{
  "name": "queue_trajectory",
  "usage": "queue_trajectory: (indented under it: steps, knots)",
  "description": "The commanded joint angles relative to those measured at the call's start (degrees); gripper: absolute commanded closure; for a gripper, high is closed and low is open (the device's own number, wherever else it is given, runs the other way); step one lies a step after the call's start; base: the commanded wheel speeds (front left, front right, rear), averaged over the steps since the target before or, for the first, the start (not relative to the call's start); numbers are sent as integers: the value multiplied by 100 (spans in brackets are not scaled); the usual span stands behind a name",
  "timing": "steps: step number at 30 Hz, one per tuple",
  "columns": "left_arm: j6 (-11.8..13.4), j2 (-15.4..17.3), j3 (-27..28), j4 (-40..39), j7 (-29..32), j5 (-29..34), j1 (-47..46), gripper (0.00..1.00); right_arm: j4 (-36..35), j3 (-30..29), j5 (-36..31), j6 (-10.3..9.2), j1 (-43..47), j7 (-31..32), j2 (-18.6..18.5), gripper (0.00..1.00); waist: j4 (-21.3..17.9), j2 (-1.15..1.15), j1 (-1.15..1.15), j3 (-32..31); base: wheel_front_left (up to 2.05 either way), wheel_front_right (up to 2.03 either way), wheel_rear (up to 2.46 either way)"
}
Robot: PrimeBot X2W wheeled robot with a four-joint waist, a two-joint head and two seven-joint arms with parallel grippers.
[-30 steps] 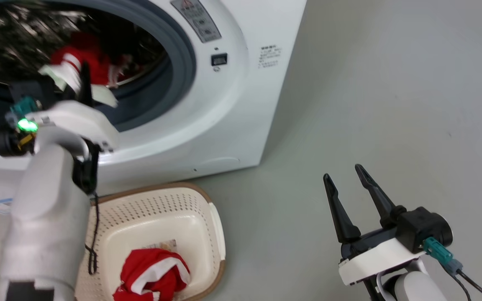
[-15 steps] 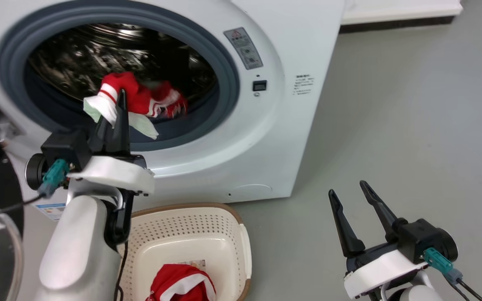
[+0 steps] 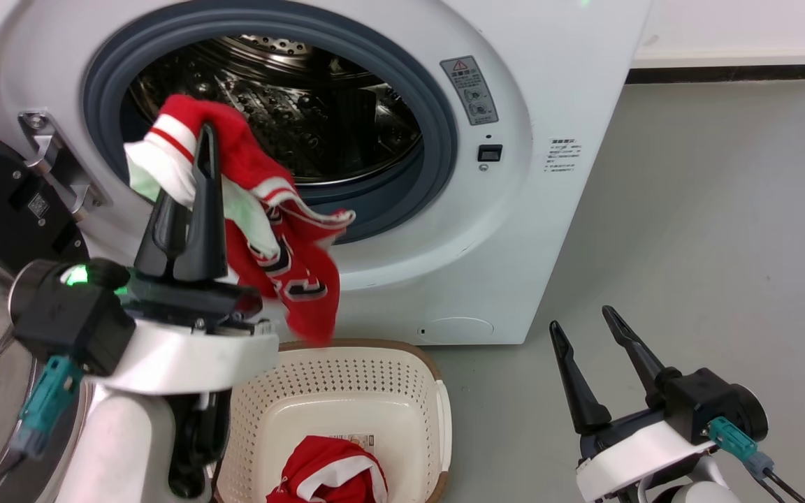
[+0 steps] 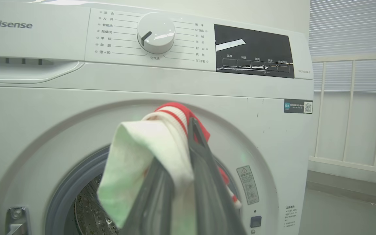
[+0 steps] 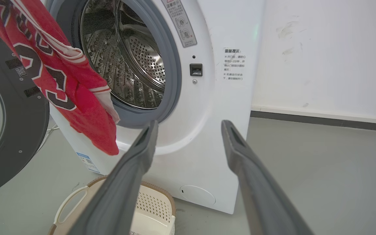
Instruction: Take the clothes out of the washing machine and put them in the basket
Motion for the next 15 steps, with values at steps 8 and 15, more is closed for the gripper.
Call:
queue_trajectory:
  steps: [8, 15]
  knots:
    - [154, -82, -216, -696, 274, -43, 713, 100, -95, -5, -58, -4, -78, 25, 3, 0, 152, 0, 1, 184, 0, 0, 0]
    - [124, -185, -395, 210, 406, -336, 1320, 100, -158, 24, -105, -4, -190, 57, 3, 0, 202, 0, 1, 477, 0, 0, 0]
